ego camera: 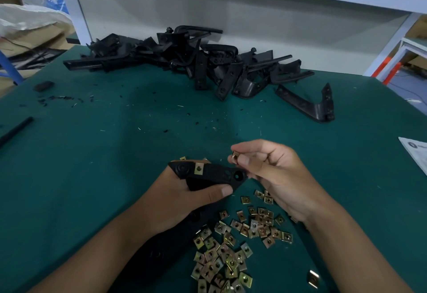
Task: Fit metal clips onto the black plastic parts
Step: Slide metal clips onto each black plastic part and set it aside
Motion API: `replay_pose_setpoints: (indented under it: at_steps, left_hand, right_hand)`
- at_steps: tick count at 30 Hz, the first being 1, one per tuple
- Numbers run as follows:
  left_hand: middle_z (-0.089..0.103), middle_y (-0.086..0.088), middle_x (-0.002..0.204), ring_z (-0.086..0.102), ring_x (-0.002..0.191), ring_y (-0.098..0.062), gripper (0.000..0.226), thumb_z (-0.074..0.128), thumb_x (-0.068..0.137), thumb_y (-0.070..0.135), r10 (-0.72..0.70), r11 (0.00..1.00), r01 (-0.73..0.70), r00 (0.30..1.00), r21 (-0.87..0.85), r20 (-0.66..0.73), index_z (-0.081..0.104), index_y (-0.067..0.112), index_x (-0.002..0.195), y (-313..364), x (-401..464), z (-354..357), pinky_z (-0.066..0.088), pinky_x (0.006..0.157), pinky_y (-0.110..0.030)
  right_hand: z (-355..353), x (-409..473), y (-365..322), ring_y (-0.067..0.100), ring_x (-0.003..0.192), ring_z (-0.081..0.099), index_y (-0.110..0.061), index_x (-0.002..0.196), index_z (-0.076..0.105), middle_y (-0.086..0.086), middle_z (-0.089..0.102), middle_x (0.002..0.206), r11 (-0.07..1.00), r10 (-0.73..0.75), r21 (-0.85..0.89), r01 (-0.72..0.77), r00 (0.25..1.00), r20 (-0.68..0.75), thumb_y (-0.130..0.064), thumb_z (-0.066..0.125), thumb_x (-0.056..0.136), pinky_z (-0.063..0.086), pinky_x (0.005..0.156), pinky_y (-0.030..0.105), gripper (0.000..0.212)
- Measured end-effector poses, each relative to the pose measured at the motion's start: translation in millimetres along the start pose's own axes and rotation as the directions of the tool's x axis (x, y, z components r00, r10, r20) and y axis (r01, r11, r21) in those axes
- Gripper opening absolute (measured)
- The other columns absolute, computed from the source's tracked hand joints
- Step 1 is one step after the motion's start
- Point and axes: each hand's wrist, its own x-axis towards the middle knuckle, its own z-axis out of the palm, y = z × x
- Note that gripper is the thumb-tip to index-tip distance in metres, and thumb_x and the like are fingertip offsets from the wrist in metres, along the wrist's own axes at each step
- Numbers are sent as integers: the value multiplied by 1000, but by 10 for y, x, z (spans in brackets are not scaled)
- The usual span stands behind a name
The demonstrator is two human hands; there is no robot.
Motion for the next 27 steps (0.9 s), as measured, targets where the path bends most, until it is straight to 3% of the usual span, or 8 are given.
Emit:
replay_pose_setpoints:
  at_steps: [5, 10, 18, 24, 27]
  left_hand:
    - [76, 0, 86, 71, 81, -5, 17, 79, 78, 30, -25, 1000, 25, 1000, -12, 17, 80, 25, 95, 7, -15, 12, 52, 68, -14]
    - [76, 8, 83, 71, 81, -2, 16, 79, 78, 26, -23, 1000, 24, 999, -9, 34, 80, 28, 94, 19, -13, 24, 51, 69, -11]
    - [77, 7, 84, 71, 81, -3, 16, 79, 78, 26, -31, 999, 33, 998, -40, 47, 81, 33, 92, 29, -15, 28, 52, 68, -13]
    - [77, 8, 82, 71, 78, -2, 16, 79, 77, 28, -35, 999, 36, 999, -32, 35, 81, 32, 93, 29, -11, 30, 51, 66, -13]
    - [77, 8, 81, 71, 77, -2, 15, 79, 77, 26, -40, 998, 41, 999, -40, 35, 81, 30, 92, 26, -15, 27, 51, 66, -13]
  right_hand:
    - [2, -5, -1, 29, 111, 70, -32, 103, 79, -1, 78, 97, 1000, -7, -30, 7, 1000, -1, -57, 81, 73, 49, 105, 52, 39]
    - [13, -14, -5, 12, 93, 72, -30, 101, 79, -2, 78, 93, 997, 4, -76, -3, 1000, 18, -39, 75, 84, 56, 87, 22, 20]
    - [15, -18, -35, 11, 88, 69, -31, 97, 80, -7, 76, 85, 998, 30, -64, -28, 999, 39, -42, 78, 82, 54, 80, 27, 20]
    - [37, -27, -39, 14, 87, 69, -29, 95, 80, -5, 75, 85, 998, 19, -59, -18, 1000, 22, -44, 75, 77, 52, 86, 37, 24]
    - [33, -25, -36, 14, 87, 68, -29, 95, 80, -4, 75, 85, 997, 10, -70, -8, 1000, 30, -45, 75, 77, 53, 84, 32, 24]
